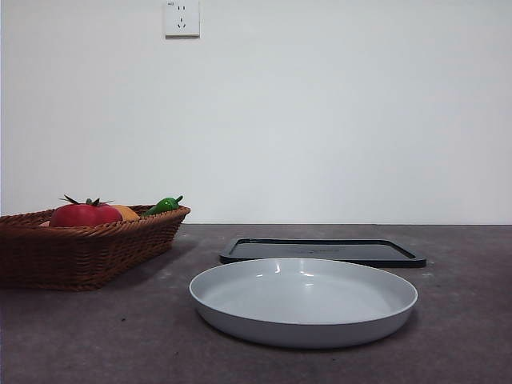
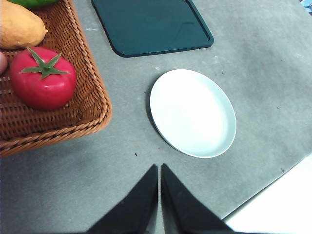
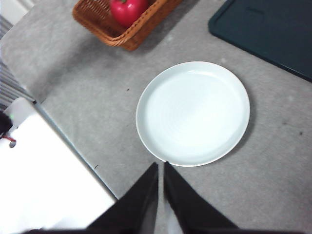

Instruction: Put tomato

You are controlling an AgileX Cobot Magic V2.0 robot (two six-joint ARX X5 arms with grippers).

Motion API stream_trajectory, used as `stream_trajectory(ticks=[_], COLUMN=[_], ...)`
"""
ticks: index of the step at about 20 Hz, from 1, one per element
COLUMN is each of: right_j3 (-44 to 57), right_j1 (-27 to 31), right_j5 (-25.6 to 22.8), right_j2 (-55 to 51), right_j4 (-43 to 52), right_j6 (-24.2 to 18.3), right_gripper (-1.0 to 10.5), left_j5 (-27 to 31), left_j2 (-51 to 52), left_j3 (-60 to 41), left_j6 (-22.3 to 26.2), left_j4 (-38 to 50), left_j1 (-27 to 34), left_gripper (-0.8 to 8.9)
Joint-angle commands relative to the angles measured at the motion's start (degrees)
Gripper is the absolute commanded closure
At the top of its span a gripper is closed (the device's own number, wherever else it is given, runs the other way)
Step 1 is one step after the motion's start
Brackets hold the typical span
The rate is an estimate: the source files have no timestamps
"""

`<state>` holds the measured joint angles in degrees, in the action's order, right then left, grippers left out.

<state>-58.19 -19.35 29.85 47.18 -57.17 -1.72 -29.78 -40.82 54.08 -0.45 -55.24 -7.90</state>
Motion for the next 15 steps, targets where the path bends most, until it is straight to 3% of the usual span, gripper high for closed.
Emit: stream_trajectory(ticks=[1,5,10,15], right_j3=[-1.14,-1.14,-1.14,-1.14], right_j1=[-0.52,-0.52,-0.52,-0.52], right_j5=[-0.07,-0.09,-0.09,-0.07], right_j2=[0.33,0.33,0.33,0.33], right_j4=[1.05,1.16,1.44,1.86], right_j6=[-0.68,-0.68,-0.66,-0.61], right_gripper=[9.4,8.8,5.3,5.0], left_j5=[-0.04,-0.04,-0.02,0.63], left_j2=[-0.35,-0.37,-0.37,-0.81], left_j3=[0.96,0.96,0.96,0.96], left_j6=[1.11,1.05,0.87,0.90], left_j4=[0.39,0.39,0.48,1.25], left_j1=[-0.15,-0.15,-0.15,-0.15], left_gripper=[8.00,6.37,4.02,3.06])
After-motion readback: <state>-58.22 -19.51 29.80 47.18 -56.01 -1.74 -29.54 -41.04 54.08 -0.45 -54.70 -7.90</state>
